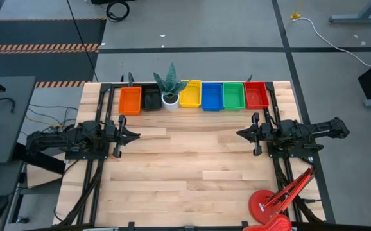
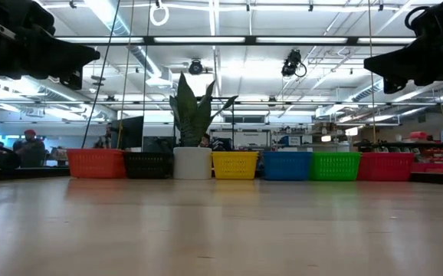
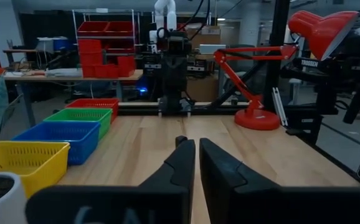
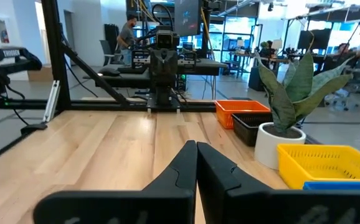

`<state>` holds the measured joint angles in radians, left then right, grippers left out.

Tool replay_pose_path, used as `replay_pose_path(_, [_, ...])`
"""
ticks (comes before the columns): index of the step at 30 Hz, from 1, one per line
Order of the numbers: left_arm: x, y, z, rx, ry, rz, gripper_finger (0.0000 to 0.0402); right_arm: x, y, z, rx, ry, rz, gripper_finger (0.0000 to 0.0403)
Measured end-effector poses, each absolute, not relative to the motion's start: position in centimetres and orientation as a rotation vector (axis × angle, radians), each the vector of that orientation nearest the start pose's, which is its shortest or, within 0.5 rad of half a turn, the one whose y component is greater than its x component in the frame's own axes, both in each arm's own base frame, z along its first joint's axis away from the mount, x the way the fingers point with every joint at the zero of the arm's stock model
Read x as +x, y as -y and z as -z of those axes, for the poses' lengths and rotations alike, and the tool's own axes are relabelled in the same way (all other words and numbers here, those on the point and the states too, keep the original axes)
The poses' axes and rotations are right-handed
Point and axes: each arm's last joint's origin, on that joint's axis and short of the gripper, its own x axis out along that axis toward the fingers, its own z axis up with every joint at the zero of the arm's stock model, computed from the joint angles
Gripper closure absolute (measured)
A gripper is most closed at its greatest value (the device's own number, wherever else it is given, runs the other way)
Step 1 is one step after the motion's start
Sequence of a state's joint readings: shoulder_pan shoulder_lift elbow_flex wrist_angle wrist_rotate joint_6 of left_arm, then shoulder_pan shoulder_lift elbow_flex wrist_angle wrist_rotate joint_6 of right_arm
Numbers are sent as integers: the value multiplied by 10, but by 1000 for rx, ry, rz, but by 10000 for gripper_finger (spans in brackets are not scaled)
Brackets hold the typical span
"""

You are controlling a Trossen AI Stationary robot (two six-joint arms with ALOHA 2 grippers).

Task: Stack baskets by color
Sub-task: Return to home position

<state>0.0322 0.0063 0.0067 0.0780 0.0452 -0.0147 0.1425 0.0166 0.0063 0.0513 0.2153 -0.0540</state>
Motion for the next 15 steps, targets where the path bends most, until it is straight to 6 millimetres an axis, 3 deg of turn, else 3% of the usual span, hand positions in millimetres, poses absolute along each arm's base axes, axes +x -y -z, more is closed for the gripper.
replay_pose_path(15, [97,-2,-173,-12,78,14,366,97,-8,-169,-126,35,76,389])
